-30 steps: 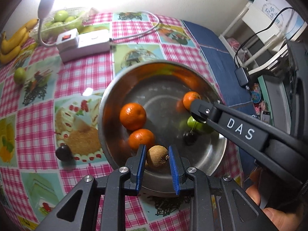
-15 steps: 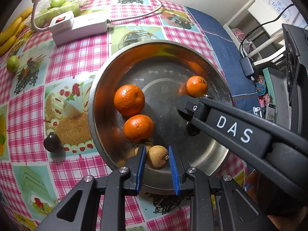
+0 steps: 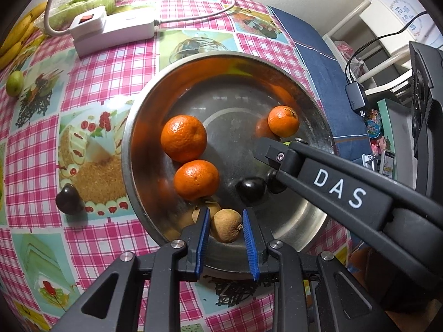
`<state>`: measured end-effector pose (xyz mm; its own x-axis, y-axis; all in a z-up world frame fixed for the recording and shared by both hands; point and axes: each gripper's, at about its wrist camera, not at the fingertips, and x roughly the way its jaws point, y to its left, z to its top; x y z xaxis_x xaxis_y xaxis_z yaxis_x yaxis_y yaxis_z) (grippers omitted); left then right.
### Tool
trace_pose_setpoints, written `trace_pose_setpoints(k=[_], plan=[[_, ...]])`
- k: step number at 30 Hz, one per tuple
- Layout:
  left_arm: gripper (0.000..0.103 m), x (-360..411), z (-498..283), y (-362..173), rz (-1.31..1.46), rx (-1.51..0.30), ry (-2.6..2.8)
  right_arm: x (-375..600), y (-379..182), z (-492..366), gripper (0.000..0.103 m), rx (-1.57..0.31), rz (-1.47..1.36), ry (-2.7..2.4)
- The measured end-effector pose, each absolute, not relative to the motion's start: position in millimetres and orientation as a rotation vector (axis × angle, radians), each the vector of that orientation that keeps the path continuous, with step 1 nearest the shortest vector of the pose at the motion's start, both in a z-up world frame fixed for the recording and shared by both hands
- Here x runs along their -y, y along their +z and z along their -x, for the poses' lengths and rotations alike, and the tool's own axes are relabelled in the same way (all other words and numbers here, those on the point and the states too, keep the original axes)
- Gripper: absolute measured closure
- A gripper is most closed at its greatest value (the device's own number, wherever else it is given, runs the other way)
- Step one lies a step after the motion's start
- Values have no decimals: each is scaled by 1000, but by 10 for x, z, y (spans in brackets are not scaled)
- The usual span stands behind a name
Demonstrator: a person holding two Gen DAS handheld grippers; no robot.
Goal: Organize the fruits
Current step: 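Carry the cherry and kiwi over the steel bowl and lower them with both tools, then open the left tool to drop the kiwi while the right tool releases its cherry into the bowl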
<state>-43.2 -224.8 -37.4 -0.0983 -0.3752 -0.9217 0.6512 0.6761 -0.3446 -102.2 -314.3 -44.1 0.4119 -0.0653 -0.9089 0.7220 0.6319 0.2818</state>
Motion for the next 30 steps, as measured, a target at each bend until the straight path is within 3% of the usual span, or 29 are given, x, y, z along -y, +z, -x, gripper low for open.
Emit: trace_pose_setpoints(k=[13, 30], plan=[[70, 2245, 439, -398, -246, -1448, -871, 3141, -404, 1031, 72, -1024, -746, -556], [70, 2002, 159, -271, -179, -1431, -813, 3158, -382, 1052, 72, -1011, -747, -557]])
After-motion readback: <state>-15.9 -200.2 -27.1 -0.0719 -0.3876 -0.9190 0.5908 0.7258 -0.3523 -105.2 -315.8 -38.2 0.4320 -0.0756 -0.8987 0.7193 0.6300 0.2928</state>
